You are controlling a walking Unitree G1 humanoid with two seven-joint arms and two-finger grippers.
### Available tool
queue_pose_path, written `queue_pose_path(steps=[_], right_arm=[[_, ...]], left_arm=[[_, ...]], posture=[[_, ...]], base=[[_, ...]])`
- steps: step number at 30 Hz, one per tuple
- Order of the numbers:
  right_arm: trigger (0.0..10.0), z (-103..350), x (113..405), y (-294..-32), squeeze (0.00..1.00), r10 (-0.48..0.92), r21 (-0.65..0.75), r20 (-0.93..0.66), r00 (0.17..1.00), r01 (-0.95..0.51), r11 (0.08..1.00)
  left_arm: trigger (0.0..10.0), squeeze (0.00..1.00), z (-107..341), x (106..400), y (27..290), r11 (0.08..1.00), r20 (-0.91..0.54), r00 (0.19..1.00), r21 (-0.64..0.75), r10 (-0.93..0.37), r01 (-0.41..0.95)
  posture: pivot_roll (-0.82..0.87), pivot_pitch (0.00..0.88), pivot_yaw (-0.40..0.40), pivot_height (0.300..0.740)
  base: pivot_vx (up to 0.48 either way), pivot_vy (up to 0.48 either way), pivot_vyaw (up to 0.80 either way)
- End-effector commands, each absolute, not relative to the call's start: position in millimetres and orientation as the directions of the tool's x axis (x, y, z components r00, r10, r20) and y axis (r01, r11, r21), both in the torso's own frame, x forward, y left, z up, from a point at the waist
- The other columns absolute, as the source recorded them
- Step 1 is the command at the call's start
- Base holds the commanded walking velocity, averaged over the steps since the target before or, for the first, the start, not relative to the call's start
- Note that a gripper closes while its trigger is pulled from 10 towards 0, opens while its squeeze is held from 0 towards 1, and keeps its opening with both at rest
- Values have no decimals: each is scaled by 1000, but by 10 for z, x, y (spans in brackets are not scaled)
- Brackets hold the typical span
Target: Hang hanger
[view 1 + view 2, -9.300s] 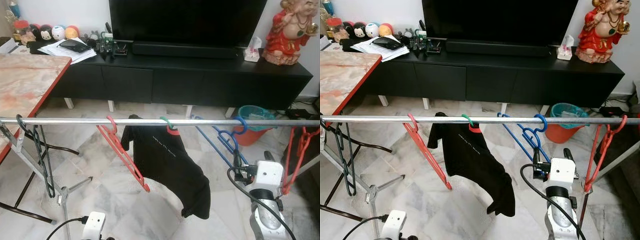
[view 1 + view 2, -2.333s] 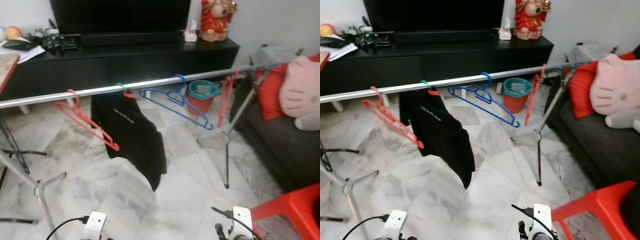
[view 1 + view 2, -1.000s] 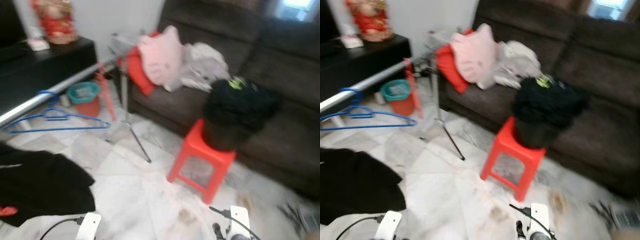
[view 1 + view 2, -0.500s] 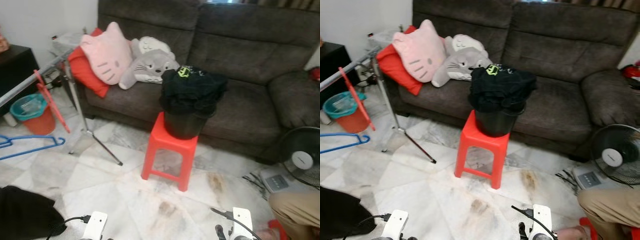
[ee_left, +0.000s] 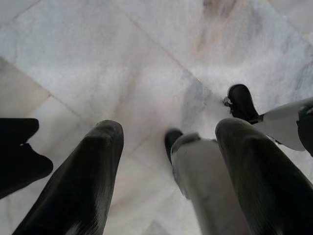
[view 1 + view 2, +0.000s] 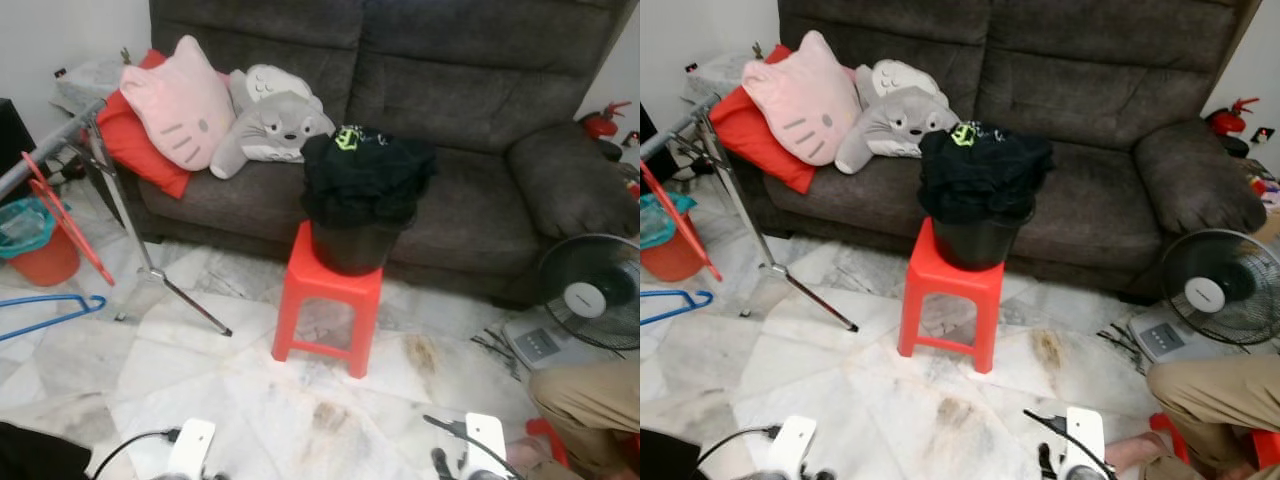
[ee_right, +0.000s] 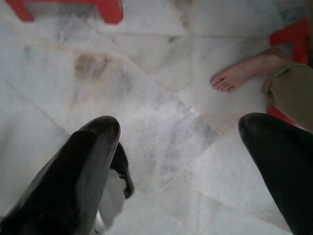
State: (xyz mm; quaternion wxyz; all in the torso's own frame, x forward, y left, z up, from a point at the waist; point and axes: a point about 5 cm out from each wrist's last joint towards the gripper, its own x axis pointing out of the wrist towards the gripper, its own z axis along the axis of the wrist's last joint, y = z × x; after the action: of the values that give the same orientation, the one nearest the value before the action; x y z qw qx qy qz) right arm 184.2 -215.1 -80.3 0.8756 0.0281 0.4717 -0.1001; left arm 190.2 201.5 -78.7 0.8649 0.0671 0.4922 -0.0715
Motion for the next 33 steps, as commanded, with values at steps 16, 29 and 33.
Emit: queue_pose_path(steps=[16, 29, 33], right_arm=[[10000, -810, 1827, -2135, 0, -146, -37, -826, 544, 206, 978], [10000, -791, 1850, -2145, 0, -151, -49, -804, 575, 190, 981], [10000, -788, 1853, -2148, 0, -155, -55, -801, 578, 187, 981]], left_arm=[[10000, 0, -811, 1847, 2044, 980, -874, 484, 52, -48, 191], [10000, 0, -817, 1838, 2038, 986, -871, 490, 39, -47, 164], [10000, 0, -817, 1838, 2040, 986, -871, 490, 42, -43, 161]], posture=[[-79, 0, -61, 740], [-77, 0, -63, 740], [-77, 0, -63, 740]], base=[[0, 0, -425], [0, 0, 0], [0, 0, 313]])
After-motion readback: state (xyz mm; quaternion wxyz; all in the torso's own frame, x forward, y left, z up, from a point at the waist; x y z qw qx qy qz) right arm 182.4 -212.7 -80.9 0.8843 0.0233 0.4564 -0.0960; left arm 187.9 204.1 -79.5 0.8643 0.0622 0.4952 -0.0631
